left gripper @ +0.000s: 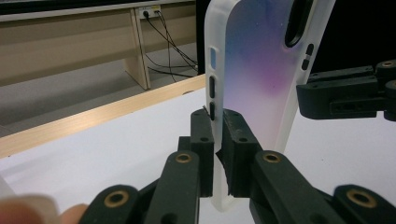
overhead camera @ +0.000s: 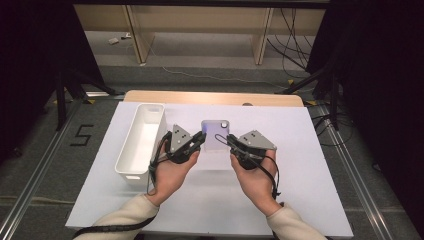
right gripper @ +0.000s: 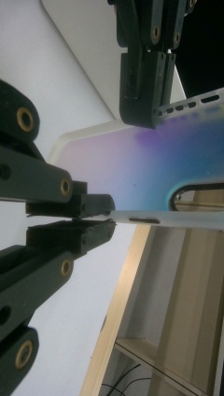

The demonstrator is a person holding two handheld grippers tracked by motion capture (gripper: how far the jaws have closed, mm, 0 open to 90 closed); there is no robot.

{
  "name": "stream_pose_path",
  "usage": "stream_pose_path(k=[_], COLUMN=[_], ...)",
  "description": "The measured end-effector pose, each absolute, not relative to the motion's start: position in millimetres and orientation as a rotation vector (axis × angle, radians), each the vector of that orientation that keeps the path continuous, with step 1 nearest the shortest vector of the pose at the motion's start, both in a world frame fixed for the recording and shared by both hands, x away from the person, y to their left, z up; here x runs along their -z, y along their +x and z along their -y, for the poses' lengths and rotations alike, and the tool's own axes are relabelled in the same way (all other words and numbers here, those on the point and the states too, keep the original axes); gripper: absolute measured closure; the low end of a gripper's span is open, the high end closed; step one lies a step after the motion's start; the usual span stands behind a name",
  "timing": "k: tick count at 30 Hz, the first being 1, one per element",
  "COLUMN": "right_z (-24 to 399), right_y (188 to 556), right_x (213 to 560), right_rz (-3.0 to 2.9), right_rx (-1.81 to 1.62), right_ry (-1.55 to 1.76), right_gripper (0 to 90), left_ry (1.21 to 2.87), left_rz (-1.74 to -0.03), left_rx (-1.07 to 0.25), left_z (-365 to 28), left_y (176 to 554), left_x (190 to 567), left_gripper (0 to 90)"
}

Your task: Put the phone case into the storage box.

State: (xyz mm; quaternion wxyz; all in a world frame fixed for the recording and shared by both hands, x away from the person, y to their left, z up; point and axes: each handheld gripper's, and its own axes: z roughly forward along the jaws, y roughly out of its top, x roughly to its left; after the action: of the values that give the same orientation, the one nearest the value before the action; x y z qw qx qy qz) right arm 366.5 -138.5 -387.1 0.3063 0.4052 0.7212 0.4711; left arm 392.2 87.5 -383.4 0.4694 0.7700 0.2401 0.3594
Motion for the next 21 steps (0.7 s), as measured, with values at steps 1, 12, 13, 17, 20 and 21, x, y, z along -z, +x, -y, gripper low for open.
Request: stream_pose_path(k=[1,12,13,17,20,21], right_z=[138,132,132,129,130,131], right_y=[367,363,362,358,356,357], right_x=[387,389,389,388,386,386], right_rz=[-1.902,-1.932,-1.938,-1.955,-1.961,-1.950], right_rx=[-1.242,-1.262,-1.264,-1.297,-1.310,-1.318], right_ry=[1.069,1.044,1.049,1.056,1.059,1.056], right_gripper=[86.7,90.0,90.0,90.0,88.3,87.4], left_ry=[1.891,1.902,1.896,1.902,1.898,1.903], left_rz=[-0.586,-0.622,-0.637,-0.647,-0.653,-0.648], left_rx=[-0.885,-0.882,-0.882,-0.890,-0.896,-0.903], left_z=[-88,-88,-88,-92,-95,-97], left_y=[393,393,393,396,397,397], left_x=[383,386,386,387,385,384], left_gripper=[83.4,85.2,85.5,86.6,87.1,87.5])
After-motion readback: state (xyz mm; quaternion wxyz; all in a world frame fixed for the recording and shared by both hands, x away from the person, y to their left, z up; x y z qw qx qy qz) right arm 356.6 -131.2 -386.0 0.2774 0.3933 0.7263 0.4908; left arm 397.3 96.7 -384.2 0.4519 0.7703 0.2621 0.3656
